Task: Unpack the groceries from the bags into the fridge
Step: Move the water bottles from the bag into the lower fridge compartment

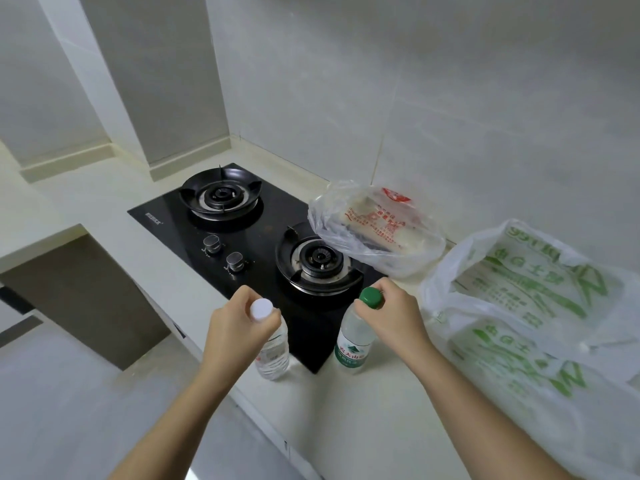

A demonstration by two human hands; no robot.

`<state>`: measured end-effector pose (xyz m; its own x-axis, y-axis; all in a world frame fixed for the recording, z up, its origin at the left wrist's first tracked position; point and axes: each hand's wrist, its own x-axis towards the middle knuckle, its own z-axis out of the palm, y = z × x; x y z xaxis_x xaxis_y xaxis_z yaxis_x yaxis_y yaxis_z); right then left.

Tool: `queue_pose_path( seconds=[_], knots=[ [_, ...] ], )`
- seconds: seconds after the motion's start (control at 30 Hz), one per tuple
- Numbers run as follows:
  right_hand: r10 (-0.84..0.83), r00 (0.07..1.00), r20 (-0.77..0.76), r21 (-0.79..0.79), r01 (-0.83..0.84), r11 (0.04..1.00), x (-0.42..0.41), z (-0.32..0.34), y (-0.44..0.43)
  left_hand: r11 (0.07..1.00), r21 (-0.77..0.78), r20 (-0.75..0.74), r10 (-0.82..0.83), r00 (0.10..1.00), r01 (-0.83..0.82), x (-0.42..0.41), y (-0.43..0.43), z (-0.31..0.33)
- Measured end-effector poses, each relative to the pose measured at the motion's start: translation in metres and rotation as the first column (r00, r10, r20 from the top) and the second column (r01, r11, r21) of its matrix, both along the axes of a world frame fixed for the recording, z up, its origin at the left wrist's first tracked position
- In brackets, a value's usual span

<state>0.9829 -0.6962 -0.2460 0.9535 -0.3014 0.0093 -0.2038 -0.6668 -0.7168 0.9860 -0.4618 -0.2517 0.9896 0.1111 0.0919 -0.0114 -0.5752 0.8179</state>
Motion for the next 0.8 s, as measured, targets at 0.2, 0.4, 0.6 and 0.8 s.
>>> queue_pose_path(
  seconds=[0.2,0.4,0.6,0.8],
  knots=[
    [0.008,0.998,0.068,-0.039,-0.005,0.999,-0.008,-0.009,0.004,0.997,-0.077,0.026,0.014,1.000,-0.011,-0.008,-0.003,-0.015],
    [-0.031,0.965,0.262,-0.046,0.045,0.998,-0.025,-0.032,0.010,0.996,-0.085,0.090,0.034,0.995,-0.027,-0.016,0.002,-0.031],
    [-0.075,0.989,0.130,0.217,0.045,0.975,-0.035,-0.078,0.010,0.994,-0.112,0.052,0.022,0.998,-0.016,-0.027,0.007,-0.070],
    [-0.065,0.996,-0.064,0.445,0.087,0.891,-0.036,-0.140,0.002,0.958,-0.286,-0.125,-0.045,0.991,0.007,-0.034,0.009,-0.124]
  ],
)
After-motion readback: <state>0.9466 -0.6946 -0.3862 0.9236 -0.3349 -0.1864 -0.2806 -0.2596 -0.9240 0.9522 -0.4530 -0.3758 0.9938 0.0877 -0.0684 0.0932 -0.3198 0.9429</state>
